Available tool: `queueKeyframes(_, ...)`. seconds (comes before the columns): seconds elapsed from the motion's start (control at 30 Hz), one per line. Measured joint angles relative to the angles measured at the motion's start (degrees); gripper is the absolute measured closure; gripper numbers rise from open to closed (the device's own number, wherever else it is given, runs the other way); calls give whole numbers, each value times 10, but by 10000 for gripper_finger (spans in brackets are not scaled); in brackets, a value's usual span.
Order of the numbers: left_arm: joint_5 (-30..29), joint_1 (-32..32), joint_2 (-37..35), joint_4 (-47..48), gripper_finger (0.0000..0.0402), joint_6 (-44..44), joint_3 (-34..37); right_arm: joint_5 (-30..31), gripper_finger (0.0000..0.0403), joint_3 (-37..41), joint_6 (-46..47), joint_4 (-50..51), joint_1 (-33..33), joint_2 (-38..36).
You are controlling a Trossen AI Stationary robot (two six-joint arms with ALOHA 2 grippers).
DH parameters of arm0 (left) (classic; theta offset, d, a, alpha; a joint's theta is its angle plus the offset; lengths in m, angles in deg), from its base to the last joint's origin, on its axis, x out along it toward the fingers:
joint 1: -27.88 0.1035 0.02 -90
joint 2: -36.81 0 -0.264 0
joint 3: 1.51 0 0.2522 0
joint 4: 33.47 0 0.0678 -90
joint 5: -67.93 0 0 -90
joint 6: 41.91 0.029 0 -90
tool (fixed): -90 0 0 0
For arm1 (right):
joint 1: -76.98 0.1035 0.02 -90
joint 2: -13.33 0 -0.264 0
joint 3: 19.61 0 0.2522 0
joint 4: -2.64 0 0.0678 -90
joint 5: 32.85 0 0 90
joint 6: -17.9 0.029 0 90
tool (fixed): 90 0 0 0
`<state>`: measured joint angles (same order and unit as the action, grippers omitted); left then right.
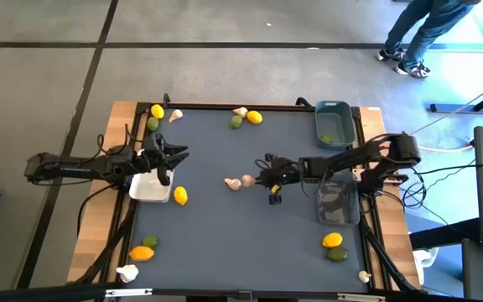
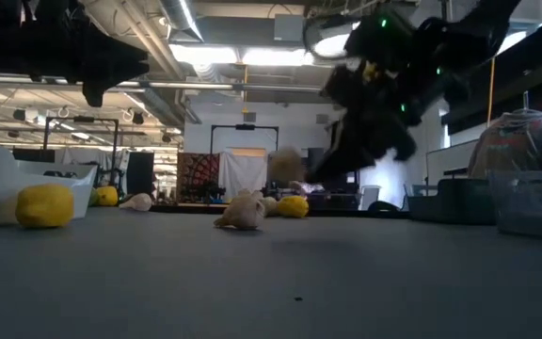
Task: Sort produce into baskets
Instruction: Put the garlic into the white bin
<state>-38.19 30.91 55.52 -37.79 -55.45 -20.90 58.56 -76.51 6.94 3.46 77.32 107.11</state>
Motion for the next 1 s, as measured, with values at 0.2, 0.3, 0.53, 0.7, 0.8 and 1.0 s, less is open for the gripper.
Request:
queueKeyframes(0.2, 23, 0, 59, -78, 279, 11, 0, -1, 376, 0, 1, -36, 0, -42)
queueKeyframes(0.3, 26, 0, 81, -114, 278, 29, 0, -1, 375, -1, 1, -76, 0, -46)
queueKeyframes(0.53, 26, 0, 112, -144, 239, 43, -4, 0, 375, -1, 2, -117, 0, -46)
queueKeyframes(0.7, 35, 0, 138, -139, 187, 45, -35, 10, 375, -1, 2, -131, 0, -46)
queueKeyframes(0.8, 55, 0, 164, -139, 165, 56, -64, 11, 375, -1, 2, -137, 0, -46)
queueKeyframes(1.0, 56, 0, 233, -118, 153, 77, -121, 12, 375, -1, 5, -137, 0, -46)
